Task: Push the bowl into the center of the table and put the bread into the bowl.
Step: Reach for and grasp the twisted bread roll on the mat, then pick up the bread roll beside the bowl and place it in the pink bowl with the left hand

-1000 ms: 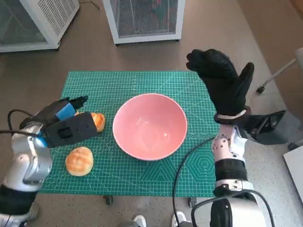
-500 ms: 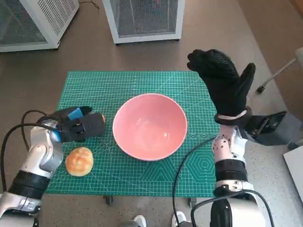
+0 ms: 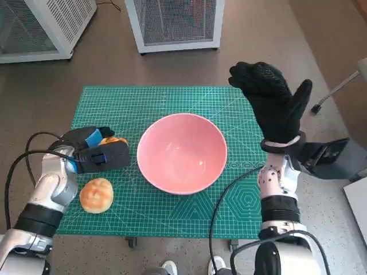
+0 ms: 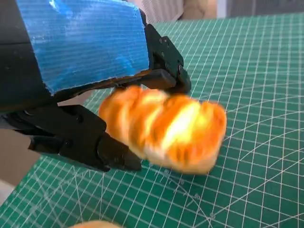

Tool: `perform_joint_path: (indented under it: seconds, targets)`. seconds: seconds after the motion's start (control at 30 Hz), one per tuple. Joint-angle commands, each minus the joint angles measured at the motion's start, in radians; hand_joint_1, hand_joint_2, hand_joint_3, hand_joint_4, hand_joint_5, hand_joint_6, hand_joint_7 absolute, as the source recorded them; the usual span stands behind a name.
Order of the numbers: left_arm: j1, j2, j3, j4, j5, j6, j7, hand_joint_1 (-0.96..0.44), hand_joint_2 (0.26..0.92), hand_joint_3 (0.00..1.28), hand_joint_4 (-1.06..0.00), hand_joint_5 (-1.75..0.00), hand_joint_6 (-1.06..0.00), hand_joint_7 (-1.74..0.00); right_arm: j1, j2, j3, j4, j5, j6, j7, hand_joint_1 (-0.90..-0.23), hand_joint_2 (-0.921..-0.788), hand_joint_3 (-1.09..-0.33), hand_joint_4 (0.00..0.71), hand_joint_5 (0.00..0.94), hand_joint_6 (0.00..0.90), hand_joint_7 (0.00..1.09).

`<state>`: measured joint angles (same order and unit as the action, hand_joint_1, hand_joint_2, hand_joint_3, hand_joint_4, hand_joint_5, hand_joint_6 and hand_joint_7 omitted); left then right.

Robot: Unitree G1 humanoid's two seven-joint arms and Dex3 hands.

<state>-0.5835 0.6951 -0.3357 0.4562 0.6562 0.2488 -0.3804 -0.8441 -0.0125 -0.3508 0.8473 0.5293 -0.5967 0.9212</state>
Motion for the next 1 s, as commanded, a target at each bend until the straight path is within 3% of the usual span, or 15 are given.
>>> perform_joint_path:
  seconds: [0.03,0.27,0.53,1.0]
  targets:
    - [0.029,0.035,0.042,-0.076,-0.027,-0.021,-0.016,0.0,0.92,0.11,-0.61,-1.23,-0.61,-1.18,0.027,0.007,0.003,-0.007,0.008,0.017,-0.007,-0.463,-0.921,-0.413,0.454,0.0,0.632,0.01]
    - [0.072,0.069,0.143,-0.306,-0.057,0.039,-0.06,0.0,0.92,0.11,-0.6,-1.24,-0.62,-1.2,0.032,0.007,0.005,-0.014,0.01,0.025,-0.006,-0.463,-0.921,-0.413,0.453,0.0,0.632,0.01]
    - [0.113,0.074,0.251,-0.569,-0.053,0.097,-0.066,0.0,0.92,0.08,-0.68,-1.19,-0.61,-1.18,0.042,0.01,0.009,-0.03,0.011,0.035,-0.004,-0.462,-0.921,-0.413,0.455,0.001,0.635,0.01]
    - [0.141,0.039,0.339,-0.872,-0.039,0.061,-0.026,0.0,0.914,0.03,-0.77,-1.08,-0.65,-1.15,0.053,0.009,0.012,-0.044,0.019,0.049,0.004,-0.462,-0.921,-0.405,0.462,0.003,0.645,0.01]
